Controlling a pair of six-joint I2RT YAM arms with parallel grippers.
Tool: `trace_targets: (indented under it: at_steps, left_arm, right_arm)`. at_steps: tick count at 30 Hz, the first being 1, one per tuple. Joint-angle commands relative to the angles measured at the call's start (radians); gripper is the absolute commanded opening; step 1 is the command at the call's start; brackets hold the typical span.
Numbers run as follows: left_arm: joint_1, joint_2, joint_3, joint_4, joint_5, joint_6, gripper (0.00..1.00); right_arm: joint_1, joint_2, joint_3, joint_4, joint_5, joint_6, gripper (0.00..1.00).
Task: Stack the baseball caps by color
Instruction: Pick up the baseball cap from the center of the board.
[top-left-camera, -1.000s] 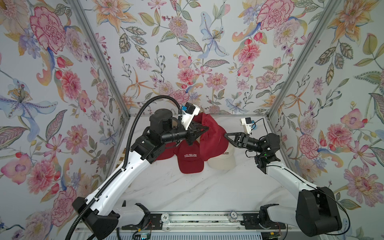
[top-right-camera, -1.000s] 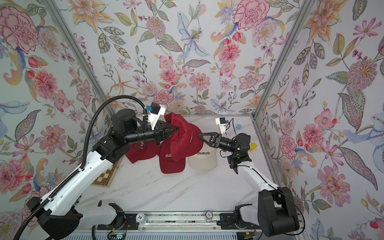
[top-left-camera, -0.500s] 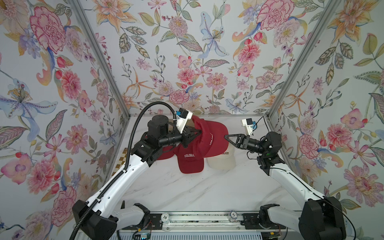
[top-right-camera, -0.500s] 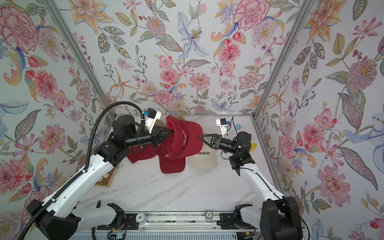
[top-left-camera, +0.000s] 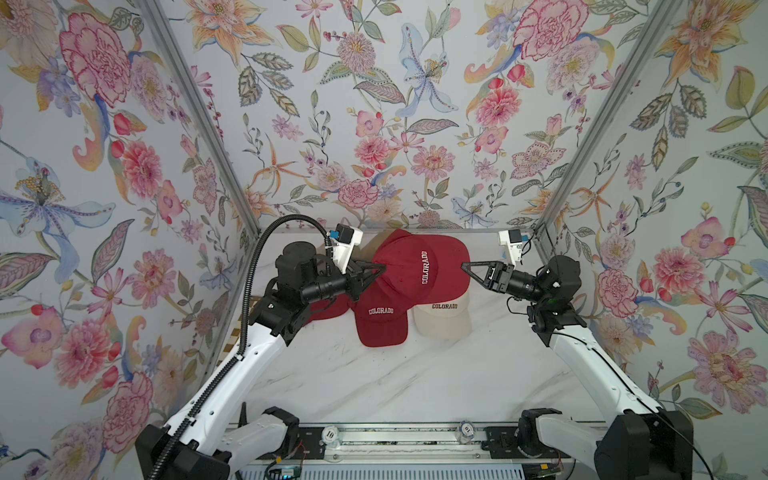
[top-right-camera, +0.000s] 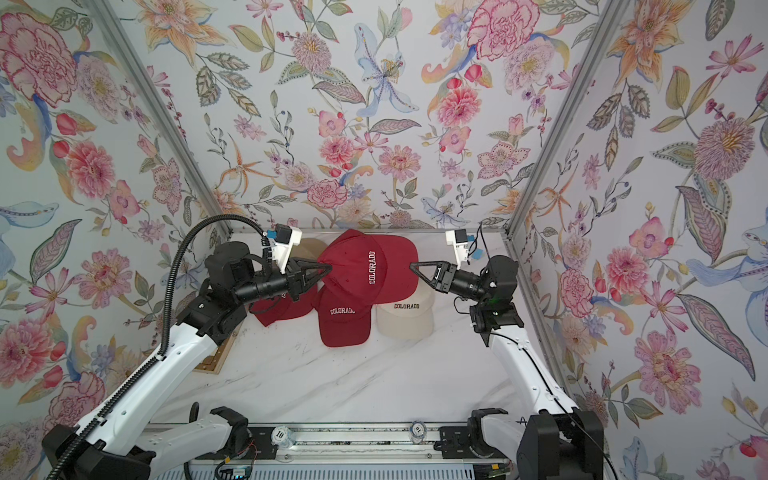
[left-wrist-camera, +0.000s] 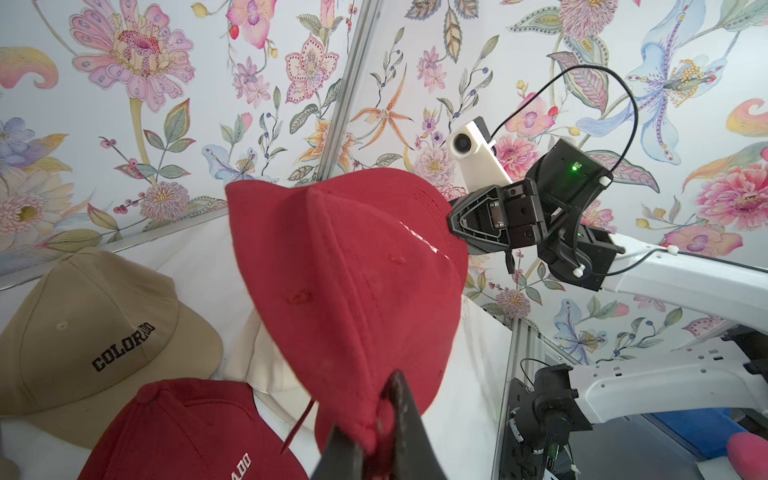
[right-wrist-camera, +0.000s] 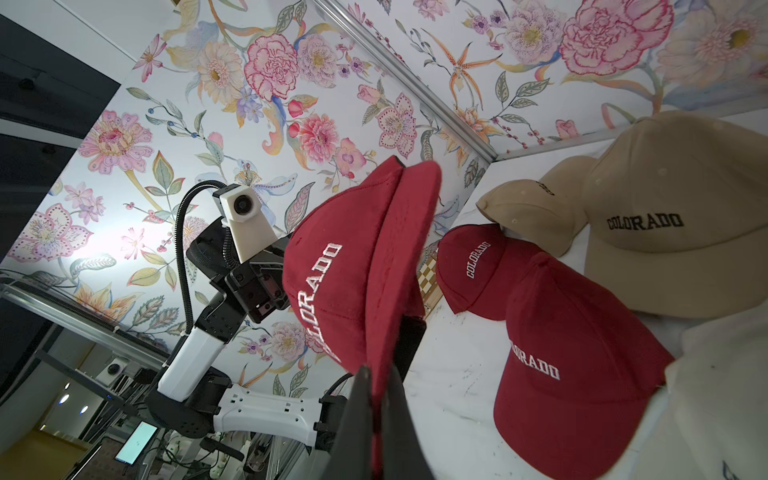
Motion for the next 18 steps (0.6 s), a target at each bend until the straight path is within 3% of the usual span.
trace_targets:
  at_steps: [1, 4, 9, 11, 14, 18]
  left_arm:
    - [0.024, -0.036, -0.022, 0.055, 0.034, -0.029, 0.0]
    - [0.027, -0.045, -0.055, 0.106, 0.066, -0.061, 0.01]
    - [0.029, -0.059, -0.108, 0.193, 0.096, -0.104, 0.68]
    - [0.029, -0.055, -0.121, 0.226, 0.106, -0.125, 0.79]
    - [0.03, -0.044, -0.132, 0.247, 0.104, -0.136, 0.87]
    - [0.035, -0.03, -0.14, 0.23, 0.08, -0.129, 0.9]
  right_arm:
    - [-0.025, -0.01, 0.043, -0.042, 0.018, -0.045, 0.0]
    - [-0.024, 0.005, 0.059, -0.034, 0.019, -0.043, 0.0]
    - [-0.02, 0.017, 0.082, -0.026, 0.015, -0.043, 0.0]
    - [-0.019, 0.014, 0.083, -0.026, 0.017, -0.043, 0.0]
    - [-0.013, 0.009, 0.081, -0.024, 0.023, -0.044, 0.0]
    - [-0.007, 0.009, 0.087, -0.021, 0.024, -0.044, 0.0]
